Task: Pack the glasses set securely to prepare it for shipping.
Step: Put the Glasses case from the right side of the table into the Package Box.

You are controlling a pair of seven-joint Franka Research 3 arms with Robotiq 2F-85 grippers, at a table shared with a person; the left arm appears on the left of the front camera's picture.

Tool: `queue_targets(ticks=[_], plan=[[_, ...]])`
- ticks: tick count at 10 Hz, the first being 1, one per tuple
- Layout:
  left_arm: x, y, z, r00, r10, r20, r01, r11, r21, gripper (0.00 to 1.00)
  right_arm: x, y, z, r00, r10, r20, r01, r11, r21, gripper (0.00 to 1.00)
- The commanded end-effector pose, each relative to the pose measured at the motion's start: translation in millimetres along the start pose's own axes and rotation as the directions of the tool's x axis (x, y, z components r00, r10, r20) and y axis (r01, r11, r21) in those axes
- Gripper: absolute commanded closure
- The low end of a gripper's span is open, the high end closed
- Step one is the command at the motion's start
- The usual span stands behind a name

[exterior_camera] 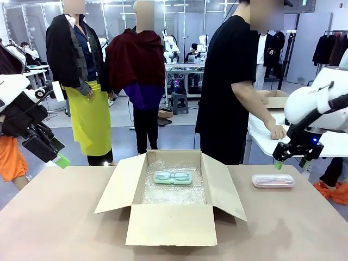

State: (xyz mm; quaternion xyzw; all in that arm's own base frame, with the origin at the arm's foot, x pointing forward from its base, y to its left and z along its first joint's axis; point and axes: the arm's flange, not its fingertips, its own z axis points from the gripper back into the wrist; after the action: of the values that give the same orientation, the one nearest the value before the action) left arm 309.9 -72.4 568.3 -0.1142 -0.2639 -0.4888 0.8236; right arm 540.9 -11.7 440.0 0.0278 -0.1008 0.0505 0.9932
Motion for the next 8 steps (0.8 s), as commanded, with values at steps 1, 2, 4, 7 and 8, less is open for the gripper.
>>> queue_targets(ticks=[1, 2, 4, 7, 8], plan=[[-3, 1, 2, 1.000, -0.017, 0.006, 0.017, 1.000, -0.016, 0.00, 41, -8, -9, 0.999, 0.001, -0.044, -0.003, 1.000, -0.026, 0.07], [-3, 1, 2, 1.000, -0.017, 0.006, 0.017, 1.000, -0.016, 0.00, 54, -12, -13, 0.999, 0.008, -0.051, -0.009, 1.000, -0.015, 0.07], [-3, 1, 2, 1.000, -0.017, 0.006, 0.017, 1.000, -0.016, 0.00, 74, -19, -19, 0.998, 0.005, -0.067, -0.007, 1.000, -0.028, 0.07], [-3, 1, 2, 1.000, -0.017, 0.006, 0.017, 1.000, -0.016, 0.00, 96, -29, -21, 0.981, 0.154, -0.115, -0.155, 0.988, 0.004, 0.07], [-3, 1, 2, 1.000, -0.017, 0.006, 0.017, 1.000, -0.016, 0.00, 102, -29, -23, 0.940, 0.303, -0.156, -0.301, 0.953, 0.033, 0.07]])
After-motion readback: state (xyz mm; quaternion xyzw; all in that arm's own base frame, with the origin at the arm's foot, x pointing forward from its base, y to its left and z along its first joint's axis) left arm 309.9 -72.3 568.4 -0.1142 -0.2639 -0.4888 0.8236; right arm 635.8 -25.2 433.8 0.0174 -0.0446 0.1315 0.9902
